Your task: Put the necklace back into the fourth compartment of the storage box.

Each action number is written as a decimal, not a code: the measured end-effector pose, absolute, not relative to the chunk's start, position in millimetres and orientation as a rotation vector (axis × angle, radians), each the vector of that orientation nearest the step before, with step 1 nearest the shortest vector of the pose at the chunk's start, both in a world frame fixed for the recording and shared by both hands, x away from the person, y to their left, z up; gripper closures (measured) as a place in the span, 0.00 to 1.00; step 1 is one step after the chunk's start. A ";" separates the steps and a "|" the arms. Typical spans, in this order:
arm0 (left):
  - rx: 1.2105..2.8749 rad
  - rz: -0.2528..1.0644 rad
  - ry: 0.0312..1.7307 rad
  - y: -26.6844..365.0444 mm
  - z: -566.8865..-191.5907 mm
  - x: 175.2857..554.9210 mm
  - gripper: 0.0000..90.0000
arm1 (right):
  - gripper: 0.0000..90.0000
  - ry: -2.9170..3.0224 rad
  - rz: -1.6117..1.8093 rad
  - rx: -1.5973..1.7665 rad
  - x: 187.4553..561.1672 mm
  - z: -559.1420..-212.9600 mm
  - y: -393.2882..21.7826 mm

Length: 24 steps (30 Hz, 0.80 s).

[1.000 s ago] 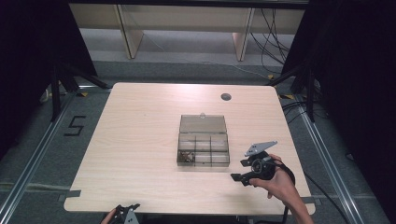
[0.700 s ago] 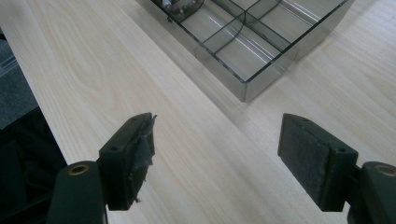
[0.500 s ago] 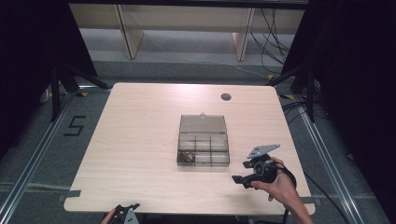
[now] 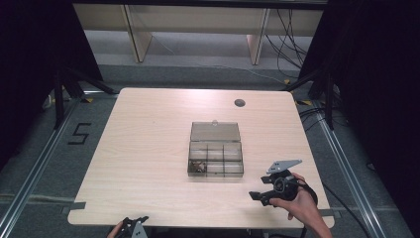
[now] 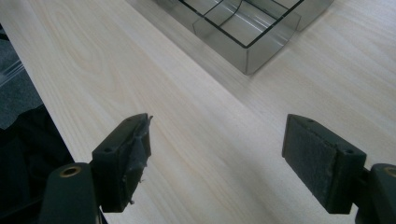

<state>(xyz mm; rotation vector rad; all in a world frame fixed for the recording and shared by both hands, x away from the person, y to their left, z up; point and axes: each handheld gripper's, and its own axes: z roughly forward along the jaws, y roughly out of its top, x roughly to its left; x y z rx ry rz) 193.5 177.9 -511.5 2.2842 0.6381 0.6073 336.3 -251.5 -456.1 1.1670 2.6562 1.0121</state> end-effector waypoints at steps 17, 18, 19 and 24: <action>2.296 0.613 0.649 175.8 -510.5 195.5 0.17 | 0.21 2.658 1.029 1.086 325.9 -463.0 -251.8; 2.300 0.616 0.642 175.9 -510.8 195.9 0.17 | 0.21 2.646 1.050 1.090 325.0 -464.3 -251.6; 2.315 0.609 0.628 176.5 -509.8 195.9 0.17 | 0.21 2.641 1.054 1.087 324.2 -464.4 -251.9; 2.326 0.608 0.615 176.0 -509.8 196.6 0.17 | 0.21 2.665 1.022 1.091 317.9 -463.6 -253.2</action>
